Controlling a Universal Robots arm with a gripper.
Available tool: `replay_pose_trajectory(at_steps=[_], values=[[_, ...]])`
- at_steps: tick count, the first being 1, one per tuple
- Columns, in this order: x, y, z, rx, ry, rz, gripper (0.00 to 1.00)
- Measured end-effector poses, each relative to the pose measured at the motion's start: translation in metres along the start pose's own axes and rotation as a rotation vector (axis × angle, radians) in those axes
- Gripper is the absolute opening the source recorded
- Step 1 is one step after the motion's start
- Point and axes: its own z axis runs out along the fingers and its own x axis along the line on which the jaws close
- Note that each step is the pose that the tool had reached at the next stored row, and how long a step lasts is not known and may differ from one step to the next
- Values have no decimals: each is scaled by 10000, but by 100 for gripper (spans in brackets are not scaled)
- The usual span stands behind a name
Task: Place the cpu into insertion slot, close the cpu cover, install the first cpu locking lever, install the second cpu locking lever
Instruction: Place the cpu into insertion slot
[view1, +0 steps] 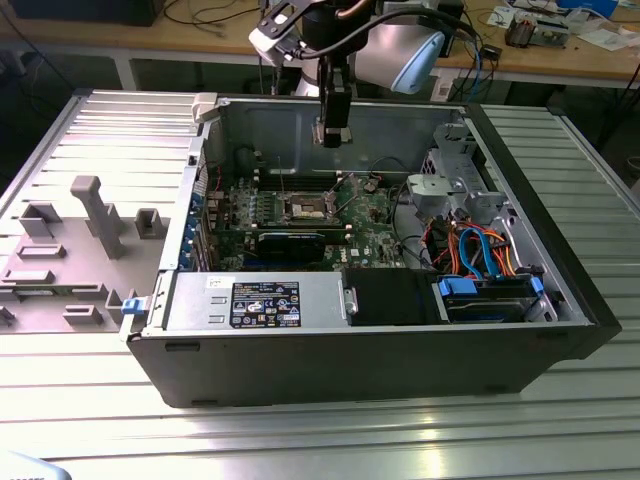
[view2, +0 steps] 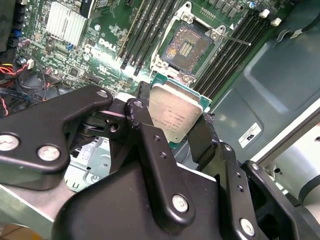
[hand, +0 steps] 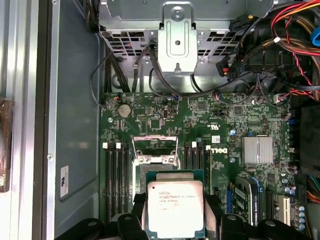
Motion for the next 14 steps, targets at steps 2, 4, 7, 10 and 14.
replay_pose_trajectory(at_steps=[2, 4, 7, 10, 14], values=[[0, 0, 0, 1, -2, 41, 55], [0, -1, 1, 2, -4, 78, 55], [0, -4, 3, 2, -7, 132, 55], [0, -9, 3, 3, -9, 180, 55], [0, -20, 6, 4, -14, 299, 55]])
